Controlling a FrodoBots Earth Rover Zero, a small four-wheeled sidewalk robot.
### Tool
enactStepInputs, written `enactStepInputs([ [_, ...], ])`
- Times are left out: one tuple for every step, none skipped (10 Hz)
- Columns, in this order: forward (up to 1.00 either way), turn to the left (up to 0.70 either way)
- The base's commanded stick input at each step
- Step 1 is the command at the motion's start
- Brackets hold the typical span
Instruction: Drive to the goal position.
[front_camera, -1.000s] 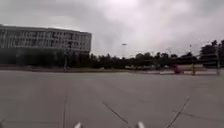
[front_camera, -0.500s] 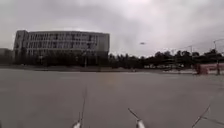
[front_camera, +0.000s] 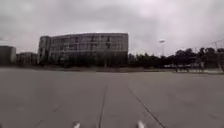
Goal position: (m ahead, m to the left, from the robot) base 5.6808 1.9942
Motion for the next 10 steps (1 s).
enactStepInputs([
  [0.00,0.70],
  [0.00,0.70],
  [0.00,0.70],
  [0.00,0.70],
  [0.00,0.70],
  [0.00,0.70],
  [0.00,0.70],
  [0.00,0.70],
  [0.00,0.66],
  [0.00,0.62],
])
